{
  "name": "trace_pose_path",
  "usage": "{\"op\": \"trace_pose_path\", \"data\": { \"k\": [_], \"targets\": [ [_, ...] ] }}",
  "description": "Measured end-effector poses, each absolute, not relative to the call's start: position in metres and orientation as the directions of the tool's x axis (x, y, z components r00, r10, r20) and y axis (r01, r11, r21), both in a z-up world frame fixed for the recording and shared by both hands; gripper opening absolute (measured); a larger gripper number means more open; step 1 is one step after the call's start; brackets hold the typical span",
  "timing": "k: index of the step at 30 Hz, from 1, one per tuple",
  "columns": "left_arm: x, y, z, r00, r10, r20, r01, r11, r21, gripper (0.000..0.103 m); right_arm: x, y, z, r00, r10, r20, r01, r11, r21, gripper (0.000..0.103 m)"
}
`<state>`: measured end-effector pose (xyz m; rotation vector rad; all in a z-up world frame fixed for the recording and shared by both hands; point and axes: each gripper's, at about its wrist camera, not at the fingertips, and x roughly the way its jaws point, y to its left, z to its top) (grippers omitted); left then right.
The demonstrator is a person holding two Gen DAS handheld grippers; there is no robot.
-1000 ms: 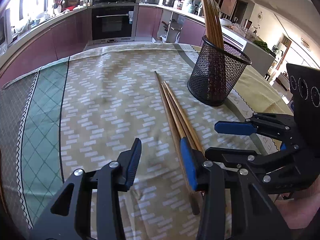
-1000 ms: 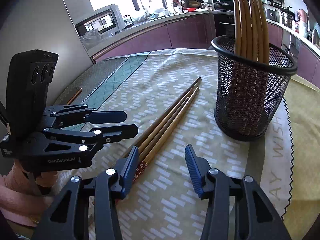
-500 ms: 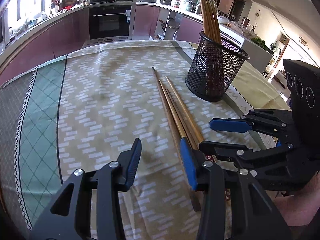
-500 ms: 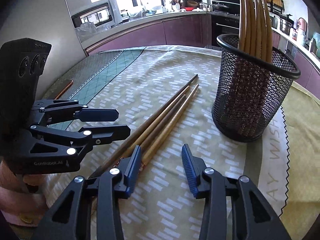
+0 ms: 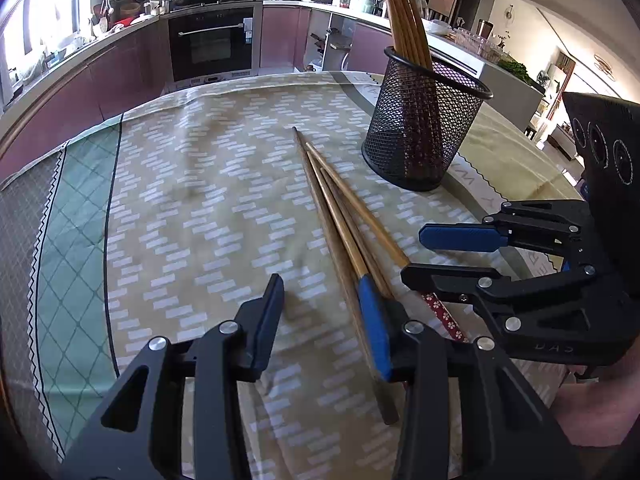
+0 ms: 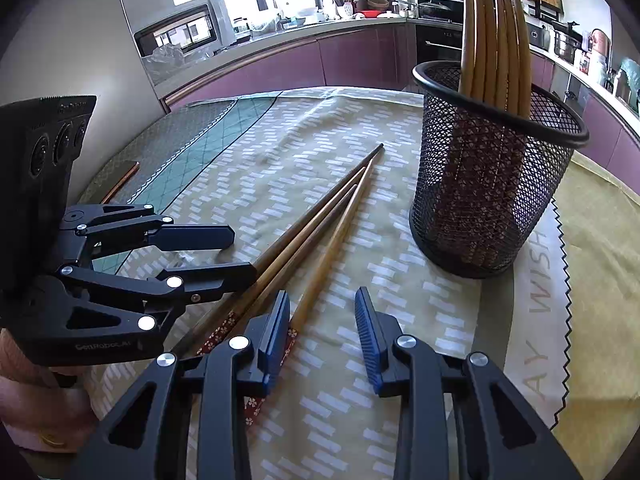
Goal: Organize utensils
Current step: 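Withdraw both grippers from the cup toward the remaining chopsticks, then close the right gripper on a chopstick while the left gripper grasps another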
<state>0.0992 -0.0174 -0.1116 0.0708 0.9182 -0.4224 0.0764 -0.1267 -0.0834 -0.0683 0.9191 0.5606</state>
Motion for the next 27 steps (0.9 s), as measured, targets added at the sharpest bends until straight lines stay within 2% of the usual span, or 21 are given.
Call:
{"op": "trace_pose_path", "data": {
  "k": [16, 20, 21, 27],
  "targets": [
    [0.112, -0.025, -0.113, 0.538, -0.298, -0.788, 0.363, 0.926, -0.102, 0.025, 0.085, -0.123, -0.083, 0.485, 0.416, -0.769, -0.473, 0.864, 0.169, 0.028],
    [0.119, -0.025, -0.114, 0.544, -0.286, -0.789, 0.343, 0.934, -0.102, 0.015, 0.092, -0.121, -0.084, 0.491, 0.412, -0.768, -0.465, 0.869, 0.169, 0.022],
    [0.121, -0.025, -0.114, 0.544, -0.284, -0.79, 0.336, 0.936, -0.106, 0.01, 0.094, -0.121, -0.084, 0.492, 0.412, -0.767, -0.463, 0.87, 0.17, 0.021],
    [0.125, -0.022, -0.115, 0.548, -0.287, -0.785, 0.299, 0.944, -0.137, 0.008, 0.1, -0.128, -0.086, 0.489, 0.433, -0.758, -0.43, 0.875, 0.222, 0.01]
  ]
}}
